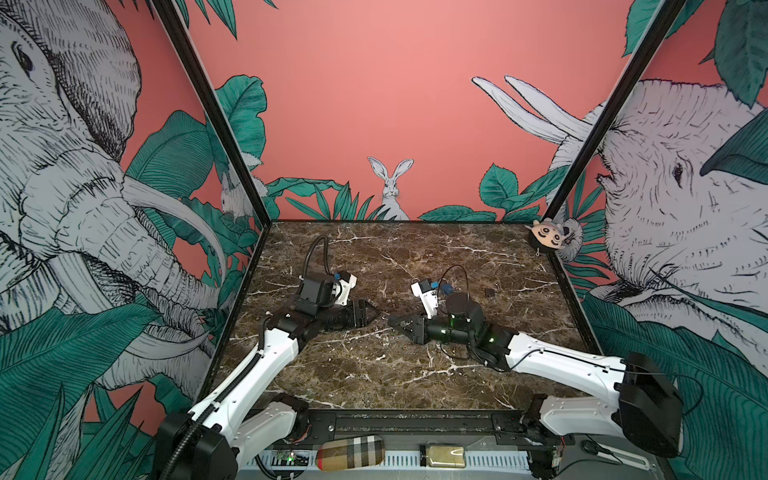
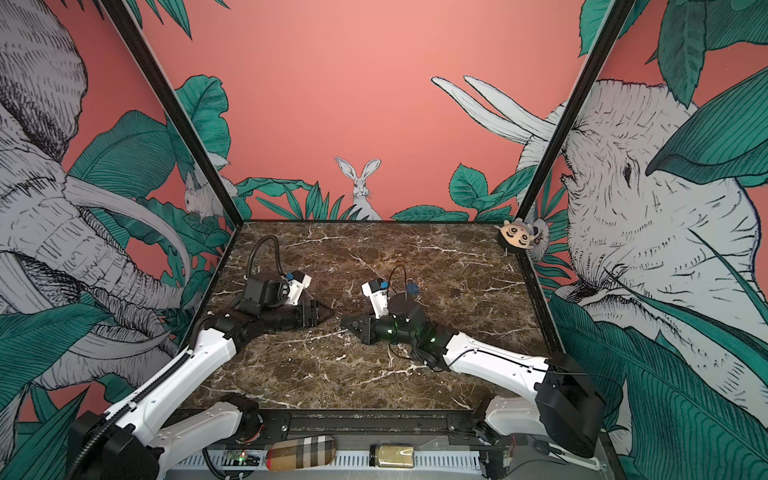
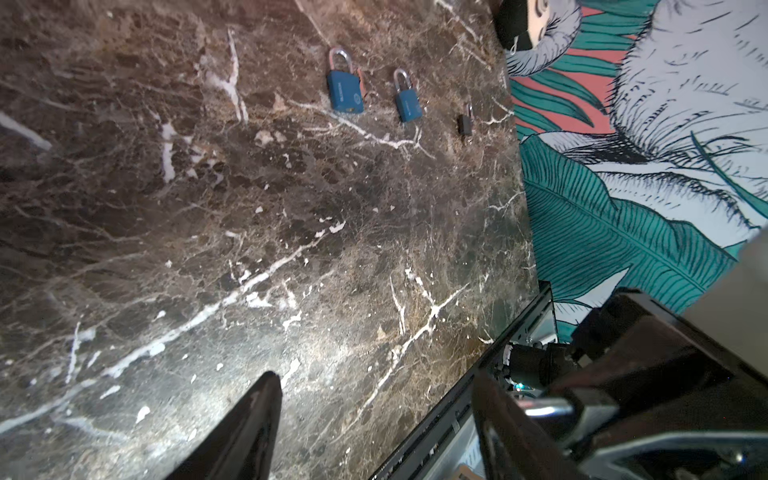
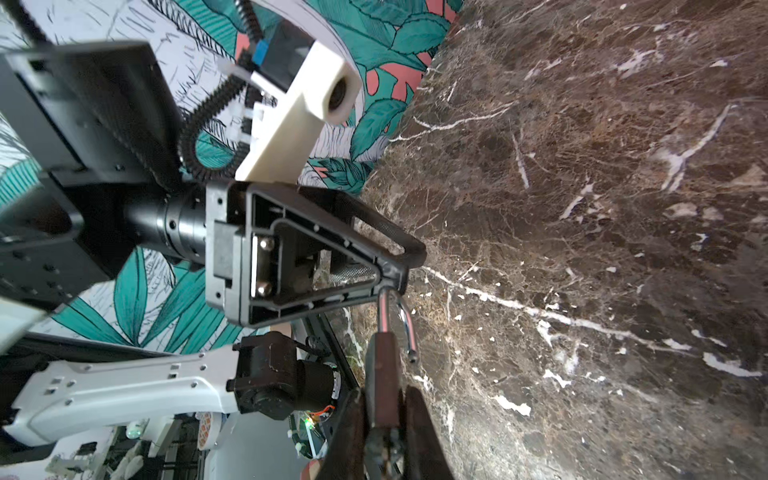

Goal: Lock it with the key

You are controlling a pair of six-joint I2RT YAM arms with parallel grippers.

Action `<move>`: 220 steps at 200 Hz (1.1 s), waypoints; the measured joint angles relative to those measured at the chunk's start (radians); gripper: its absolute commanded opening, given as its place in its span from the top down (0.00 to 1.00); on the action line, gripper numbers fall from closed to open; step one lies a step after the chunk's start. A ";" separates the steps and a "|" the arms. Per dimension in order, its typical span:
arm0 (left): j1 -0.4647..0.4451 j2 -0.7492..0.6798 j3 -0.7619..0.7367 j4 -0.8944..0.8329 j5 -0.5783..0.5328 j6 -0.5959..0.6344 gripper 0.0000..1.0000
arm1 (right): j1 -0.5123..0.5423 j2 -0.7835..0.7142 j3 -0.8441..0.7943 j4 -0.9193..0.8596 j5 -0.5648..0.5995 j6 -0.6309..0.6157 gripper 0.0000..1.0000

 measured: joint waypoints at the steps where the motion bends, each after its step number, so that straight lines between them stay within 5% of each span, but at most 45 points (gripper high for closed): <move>1: 0.000 -0.002 -0.002 0.004 0.002 0.000 0.28 | -0.001 -0.001 0.000 0.003 0.000 0.003 1.00; 60: 0.000 -0.061 -0.103 0.265 0.142 -0.029 0.30 | -0.023 -0.016 -0.057 0.113 -0.009 0.126 1.00; 188: 0.000 -0.041 -0.127 0.420 0.213 -0.053 0.27 | -0.045 0.114 -0.071 0.350 -0.067 0.271 1.00; 220: 0.000 -0.038 -0.127 0.427 0.228 -0.054 0.35 | -0.051 0.172 -0.071 0.441 -0.086 0.313 1.00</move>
